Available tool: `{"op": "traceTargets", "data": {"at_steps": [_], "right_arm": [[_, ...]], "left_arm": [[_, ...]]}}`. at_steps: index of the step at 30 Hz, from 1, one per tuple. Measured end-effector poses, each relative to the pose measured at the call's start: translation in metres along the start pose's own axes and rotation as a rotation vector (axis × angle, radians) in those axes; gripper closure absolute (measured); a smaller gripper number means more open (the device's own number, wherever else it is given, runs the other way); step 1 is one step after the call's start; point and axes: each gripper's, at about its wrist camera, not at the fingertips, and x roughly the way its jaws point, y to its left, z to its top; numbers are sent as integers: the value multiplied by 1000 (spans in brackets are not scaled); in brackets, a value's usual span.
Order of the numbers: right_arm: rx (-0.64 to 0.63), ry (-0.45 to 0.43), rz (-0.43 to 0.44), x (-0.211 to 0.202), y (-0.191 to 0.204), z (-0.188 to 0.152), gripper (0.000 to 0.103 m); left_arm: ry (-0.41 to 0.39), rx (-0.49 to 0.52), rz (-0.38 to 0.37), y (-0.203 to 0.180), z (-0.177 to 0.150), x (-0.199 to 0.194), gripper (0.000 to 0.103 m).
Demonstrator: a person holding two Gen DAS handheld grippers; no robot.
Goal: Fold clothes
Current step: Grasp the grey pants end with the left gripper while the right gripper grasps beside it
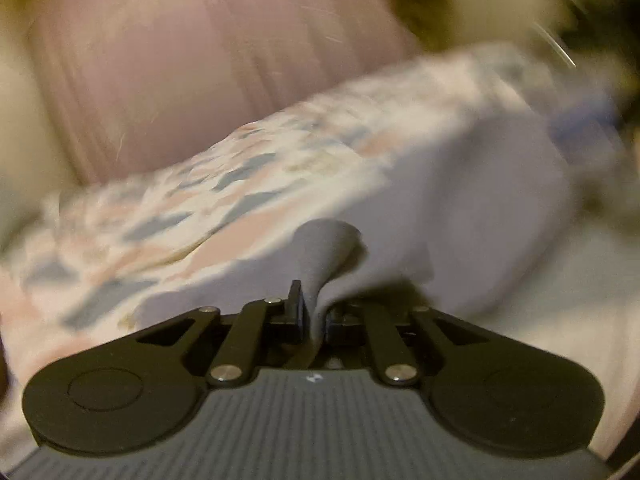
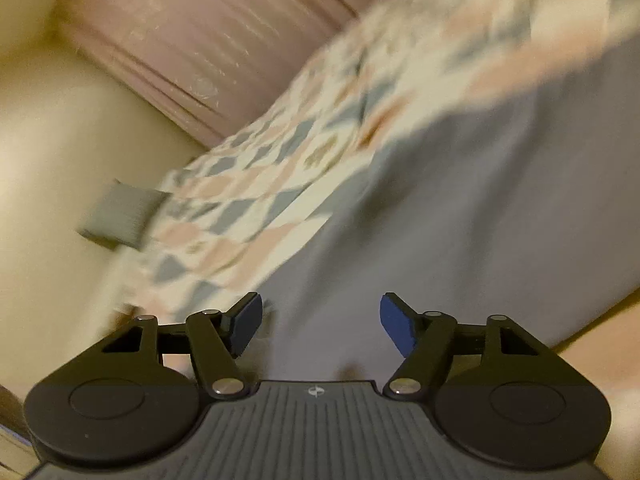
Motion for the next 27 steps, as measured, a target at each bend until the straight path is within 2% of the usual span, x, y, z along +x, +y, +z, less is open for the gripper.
{"op": "traceTargets", "data": {"at_steps": [1, 3, 5, 7, 9, 13, 17, 18, 19, 21, 23, 24, 25, 27], "right_arm": [[72, 40, 49, 9, -4, 2, 34], [198, 119, 131, 29, -10, 5, 32], [265, 200, 165, 53, -8, 4, 30], [261, 272, 144, 79, 2, 2, 30], [222, 306, 112, 97, 14, 0, 30], [245, 348, 93, 122, 26, -3, 32], [275, 371, 61, 134, 30, -7, 35], [281, 377, 57, 136, 30, -8, 38], [293, 384, 70, 139, 30, -10, 45], [321, 404, 89, 147, 29, -14, 55], [322, 423, 95, 157, 30, -17, 71], [310, 423, 81, 161, 31, -19, 85], [295, 418, 63, 164, 32, -21, 94], [247, 399, 56, 163, 34, -23, 96]], "left_arm": [[-14, 78, 26, -13, -6, 0, 95], [-41, 148, 39, -20, -11, -1, 95], [-52, 141, 25, -13, -12, 0, 92], [-81, 119, 22, -4, -13, -2, 92], [-130, 107, 32, 2, -15, -10, 90], [-209, 169, 32, -4, -20, -32, 88], [-230, 106, 36, -2, -21, -36, 88], [-235, 84, 36, 1, -20, -37, 88], [-241, 61, 35, 4, -19, -37, 88], [-253, 71, 33, 3, -17, -37, 89], [-253, 104, 24, 2, -17, -39, 88], [-249, 128, 17, -1, -18, -40, 88], [-248, 140, 12, -2, -20, -42, 88], [-242, 138, 1, -1, -22, -52, 88]]}}
